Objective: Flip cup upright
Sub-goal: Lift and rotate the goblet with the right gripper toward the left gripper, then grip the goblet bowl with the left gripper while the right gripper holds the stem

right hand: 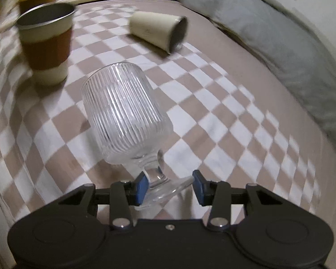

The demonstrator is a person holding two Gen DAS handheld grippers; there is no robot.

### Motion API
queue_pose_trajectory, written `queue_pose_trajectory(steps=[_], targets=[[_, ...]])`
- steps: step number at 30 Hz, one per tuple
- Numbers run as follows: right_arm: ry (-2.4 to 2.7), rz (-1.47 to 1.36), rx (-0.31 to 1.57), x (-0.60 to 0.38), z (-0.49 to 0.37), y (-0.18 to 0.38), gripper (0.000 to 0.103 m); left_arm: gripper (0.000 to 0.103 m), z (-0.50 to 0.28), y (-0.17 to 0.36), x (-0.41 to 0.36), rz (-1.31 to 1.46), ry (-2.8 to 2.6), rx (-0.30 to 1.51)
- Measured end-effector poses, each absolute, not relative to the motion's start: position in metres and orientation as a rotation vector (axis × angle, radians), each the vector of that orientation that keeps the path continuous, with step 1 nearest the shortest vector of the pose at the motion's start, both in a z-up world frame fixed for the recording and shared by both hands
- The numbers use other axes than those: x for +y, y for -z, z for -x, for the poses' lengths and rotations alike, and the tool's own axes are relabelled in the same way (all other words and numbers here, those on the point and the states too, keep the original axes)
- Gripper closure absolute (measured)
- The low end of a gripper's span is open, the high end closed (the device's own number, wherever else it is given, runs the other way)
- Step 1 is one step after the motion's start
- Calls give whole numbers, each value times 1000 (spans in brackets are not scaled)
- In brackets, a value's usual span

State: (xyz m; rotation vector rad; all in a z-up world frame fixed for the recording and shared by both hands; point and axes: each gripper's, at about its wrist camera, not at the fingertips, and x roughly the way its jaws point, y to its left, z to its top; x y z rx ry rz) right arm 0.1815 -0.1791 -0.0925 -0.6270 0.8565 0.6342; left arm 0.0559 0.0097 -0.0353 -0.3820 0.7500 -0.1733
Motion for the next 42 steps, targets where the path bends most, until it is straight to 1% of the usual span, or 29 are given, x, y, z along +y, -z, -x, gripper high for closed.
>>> queue_pose_trajectory(steps=[4, 7, 11, 16, 29, 32, 34, 39, 42], targets=[[-601, 470, 952, -185, -174, 81, 58, 10, -69, 43, 5, 434, 167, 778], [-620, 391, 986, -190, -167, 74, 56, 13, -79, 46, -3, 450, 155, 781], [-637, 355, 981, -191, -159, 72, 55, 18, -95, 56, -11, 513, 151, 803], [-665, 329, 981, -198, -153, 71, 55, 19, -119, 77, -13, 605, 97, 860], [-748, 434, 906, -200, -142, 72, 54, 19, -163, 125, -15, 820, -66, 930], [-772, 467, 885, -199, -137, 72, 52, 19, -166, 131, -14, 848, -84, 934], [-787, 483, 874, -199, -135, 72, 50, 23, -167, 134, -13, 859, -97, 939], [-829, 524, 879, -197, -133, 72, 44, 23, -168, 133, -14, 834, -92, 933], [-835, 546, 889, -195, -134, 77, 44, 23, -167, 133, -14, 840, -90, 936]])
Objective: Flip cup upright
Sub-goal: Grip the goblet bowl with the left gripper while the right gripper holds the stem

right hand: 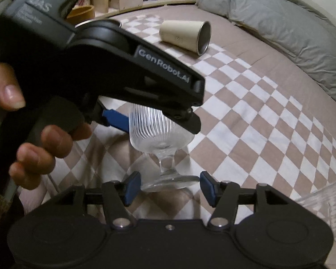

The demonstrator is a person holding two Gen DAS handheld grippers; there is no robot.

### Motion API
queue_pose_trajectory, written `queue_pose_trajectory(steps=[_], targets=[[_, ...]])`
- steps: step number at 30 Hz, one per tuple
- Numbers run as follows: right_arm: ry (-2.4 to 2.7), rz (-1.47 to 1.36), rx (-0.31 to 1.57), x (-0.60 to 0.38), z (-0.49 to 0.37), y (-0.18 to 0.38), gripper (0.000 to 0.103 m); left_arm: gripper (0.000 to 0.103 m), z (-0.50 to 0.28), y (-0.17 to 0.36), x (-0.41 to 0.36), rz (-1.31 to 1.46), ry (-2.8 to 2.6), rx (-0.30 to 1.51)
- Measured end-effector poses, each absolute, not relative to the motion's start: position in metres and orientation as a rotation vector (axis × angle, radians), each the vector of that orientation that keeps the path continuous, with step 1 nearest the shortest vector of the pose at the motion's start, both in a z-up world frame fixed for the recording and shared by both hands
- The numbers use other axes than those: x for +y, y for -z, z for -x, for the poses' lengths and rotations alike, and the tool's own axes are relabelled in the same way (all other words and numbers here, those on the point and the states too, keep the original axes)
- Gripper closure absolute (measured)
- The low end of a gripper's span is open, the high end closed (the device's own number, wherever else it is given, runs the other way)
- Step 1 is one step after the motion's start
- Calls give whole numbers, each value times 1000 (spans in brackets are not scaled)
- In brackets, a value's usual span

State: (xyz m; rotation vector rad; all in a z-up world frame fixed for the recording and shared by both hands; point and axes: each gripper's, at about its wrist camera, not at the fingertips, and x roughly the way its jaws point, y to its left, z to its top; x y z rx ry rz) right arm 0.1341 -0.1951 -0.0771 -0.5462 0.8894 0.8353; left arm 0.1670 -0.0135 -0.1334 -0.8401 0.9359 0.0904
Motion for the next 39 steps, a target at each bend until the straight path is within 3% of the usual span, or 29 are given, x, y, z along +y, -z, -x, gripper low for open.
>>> queue_pose_trajectory(steps=[10, 22, 39], targets=[[-801, 582, 835, -197, -125, 81, 44, 24, -167, 114, -33, 663, -8, 860], [-753, 470, 541, -215, -115, 110, 43, 28, -155, 89, -71, 306, 57, 671], [-712, 240, 512, -246, -132, 140, 43, 31, -149, 85, -104, 185, 195, 629]])
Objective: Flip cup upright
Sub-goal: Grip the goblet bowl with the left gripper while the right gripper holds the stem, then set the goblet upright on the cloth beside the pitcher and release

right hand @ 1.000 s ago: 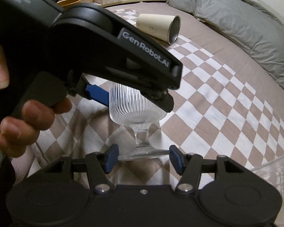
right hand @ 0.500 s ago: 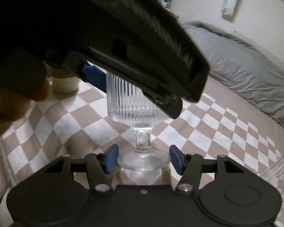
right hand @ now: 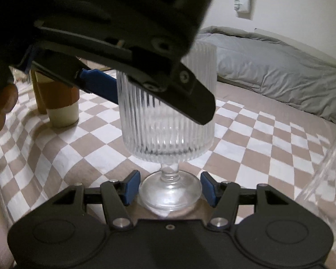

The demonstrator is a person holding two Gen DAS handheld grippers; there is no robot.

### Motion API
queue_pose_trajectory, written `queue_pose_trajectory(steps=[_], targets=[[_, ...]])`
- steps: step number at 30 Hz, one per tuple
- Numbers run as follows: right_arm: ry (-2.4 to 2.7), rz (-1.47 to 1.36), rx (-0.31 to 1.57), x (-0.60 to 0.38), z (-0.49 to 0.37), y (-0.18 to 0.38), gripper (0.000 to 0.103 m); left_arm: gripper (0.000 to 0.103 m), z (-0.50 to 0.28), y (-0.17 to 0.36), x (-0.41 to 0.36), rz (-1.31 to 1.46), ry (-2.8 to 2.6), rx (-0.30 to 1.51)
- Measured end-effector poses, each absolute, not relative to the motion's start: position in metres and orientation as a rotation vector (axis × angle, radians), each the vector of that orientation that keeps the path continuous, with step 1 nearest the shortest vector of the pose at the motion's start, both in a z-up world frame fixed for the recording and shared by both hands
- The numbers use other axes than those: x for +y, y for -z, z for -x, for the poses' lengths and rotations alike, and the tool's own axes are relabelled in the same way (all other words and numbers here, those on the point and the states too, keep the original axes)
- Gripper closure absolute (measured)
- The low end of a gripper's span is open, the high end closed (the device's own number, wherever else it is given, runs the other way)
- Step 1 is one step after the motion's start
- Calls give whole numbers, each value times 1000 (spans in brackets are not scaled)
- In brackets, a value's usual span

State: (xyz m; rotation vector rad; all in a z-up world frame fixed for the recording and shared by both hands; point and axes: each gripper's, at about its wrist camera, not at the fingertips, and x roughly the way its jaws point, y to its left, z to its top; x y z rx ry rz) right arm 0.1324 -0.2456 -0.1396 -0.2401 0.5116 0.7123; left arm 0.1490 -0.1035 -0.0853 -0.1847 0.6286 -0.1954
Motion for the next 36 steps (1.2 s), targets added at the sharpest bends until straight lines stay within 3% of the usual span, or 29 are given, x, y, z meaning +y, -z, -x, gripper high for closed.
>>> queue_pose_trajectory(steps=[11, 29, 34, 36], targets=[[-596, 151, 496, -280, -141, 144, 43, 31, -164, 91, -148, 90, 268, 592], [-547, 146, 471, -281, -146, 151, 42, 25, -174, 86, -140, 210, 328, 625], [-552, 173, 472, -273, -137, 146, 36, 24, -166, 78, -139, 231, 339, 604], [-540, 169, 486, -271, -133, 142, 25, 23, -162, 75, -138, 219, 338, 602]])
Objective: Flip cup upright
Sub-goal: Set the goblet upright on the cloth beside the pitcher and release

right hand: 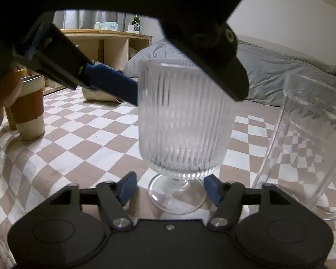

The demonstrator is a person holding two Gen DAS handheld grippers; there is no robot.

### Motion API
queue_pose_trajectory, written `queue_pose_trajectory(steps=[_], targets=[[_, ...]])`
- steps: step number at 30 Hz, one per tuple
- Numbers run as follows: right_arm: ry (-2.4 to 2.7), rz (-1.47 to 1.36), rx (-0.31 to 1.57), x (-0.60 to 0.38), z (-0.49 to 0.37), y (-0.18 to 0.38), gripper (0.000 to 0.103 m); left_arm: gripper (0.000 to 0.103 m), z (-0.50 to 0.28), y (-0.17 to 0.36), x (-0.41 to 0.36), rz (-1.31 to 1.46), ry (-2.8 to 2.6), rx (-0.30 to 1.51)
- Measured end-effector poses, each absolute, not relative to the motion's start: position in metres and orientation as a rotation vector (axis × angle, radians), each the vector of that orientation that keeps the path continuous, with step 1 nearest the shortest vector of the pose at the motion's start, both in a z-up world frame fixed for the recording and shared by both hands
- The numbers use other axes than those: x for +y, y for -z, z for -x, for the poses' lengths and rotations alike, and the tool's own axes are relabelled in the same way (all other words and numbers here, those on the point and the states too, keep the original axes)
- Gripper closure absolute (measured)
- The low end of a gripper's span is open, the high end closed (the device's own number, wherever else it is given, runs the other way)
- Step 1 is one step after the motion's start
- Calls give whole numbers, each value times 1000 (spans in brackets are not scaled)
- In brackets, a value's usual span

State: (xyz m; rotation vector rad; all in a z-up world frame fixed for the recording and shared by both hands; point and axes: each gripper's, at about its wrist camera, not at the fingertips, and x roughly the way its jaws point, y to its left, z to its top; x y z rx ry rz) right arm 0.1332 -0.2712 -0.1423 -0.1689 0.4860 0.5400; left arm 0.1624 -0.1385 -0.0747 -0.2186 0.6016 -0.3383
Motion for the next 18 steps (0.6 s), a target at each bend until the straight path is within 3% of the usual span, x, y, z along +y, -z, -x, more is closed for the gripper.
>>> queue_pose_trajectory(steps=[7, 10, 12, 18], targets=[[-483, 72, 599, -280, -125, 115, 24, 14, -138, 57, -126, 188, 310, 598], [-455, 54, 604, -284, -116, 98, 23, 5, -124, 47, -116, 180, 278, 586], [-413, 46, 597, -285, -107, 86, 10, 2, -114, 39, -110, 168, 257, 570], [-369, 82, 577, -289, -75, 48, 5, 0, -83, 19, -91, 133, 211, 556]])
